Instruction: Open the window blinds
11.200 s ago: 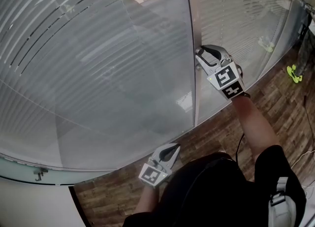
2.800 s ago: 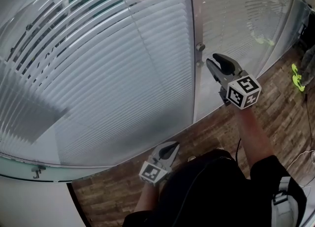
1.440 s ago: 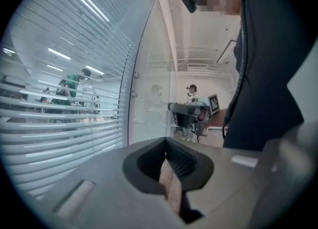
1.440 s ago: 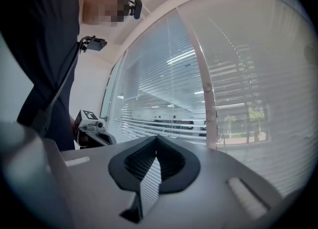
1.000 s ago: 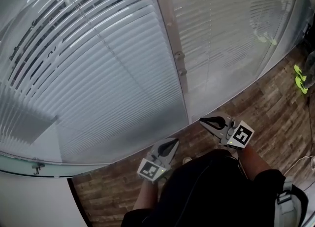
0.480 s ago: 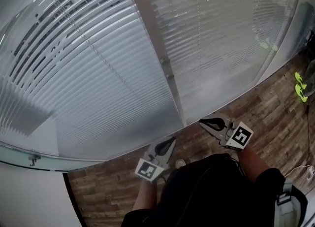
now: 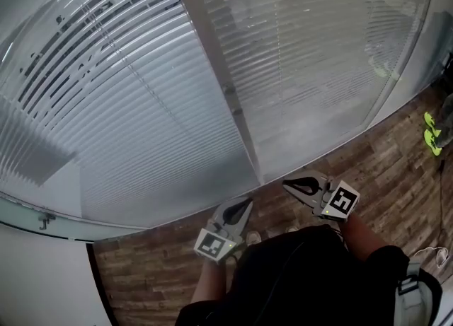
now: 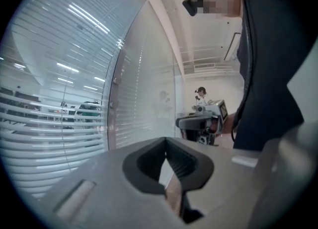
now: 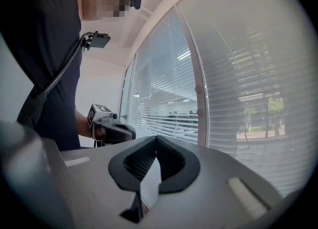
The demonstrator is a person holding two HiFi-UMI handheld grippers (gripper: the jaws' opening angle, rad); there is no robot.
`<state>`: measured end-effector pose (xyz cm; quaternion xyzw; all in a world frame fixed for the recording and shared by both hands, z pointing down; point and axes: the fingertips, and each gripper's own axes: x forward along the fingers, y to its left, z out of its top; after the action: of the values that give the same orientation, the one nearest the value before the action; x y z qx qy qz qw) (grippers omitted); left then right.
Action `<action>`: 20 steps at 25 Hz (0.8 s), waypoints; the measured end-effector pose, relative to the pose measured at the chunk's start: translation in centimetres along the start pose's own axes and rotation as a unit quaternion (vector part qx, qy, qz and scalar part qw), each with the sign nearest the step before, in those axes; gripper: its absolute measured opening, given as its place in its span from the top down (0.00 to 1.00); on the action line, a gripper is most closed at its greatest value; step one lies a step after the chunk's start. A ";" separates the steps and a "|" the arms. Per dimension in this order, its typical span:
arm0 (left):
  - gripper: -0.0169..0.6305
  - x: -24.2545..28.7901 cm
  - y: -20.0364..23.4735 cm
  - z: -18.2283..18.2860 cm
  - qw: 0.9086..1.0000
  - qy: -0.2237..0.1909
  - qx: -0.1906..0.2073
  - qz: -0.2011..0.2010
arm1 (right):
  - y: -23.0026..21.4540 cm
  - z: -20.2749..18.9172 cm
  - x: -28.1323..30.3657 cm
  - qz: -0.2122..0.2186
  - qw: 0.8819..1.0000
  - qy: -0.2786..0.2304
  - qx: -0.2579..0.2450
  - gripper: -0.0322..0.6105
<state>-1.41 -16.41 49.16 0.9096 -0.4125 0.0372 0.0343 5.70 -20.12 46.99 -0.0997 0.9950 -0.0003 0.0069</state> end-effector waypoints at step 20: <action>0.97 2.7 -1.4 1.4 0.999 0.016 0.023 0.021 | -1.4 -0.9 -1.4 0.044 0.999 0.016 -0.003 0.94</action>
<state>1.47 -17.66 47.96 0.9006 -0.4299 0.0615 0.0195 7.35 -21.22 47.92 -0.0559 0.9984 0.0013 -0.0097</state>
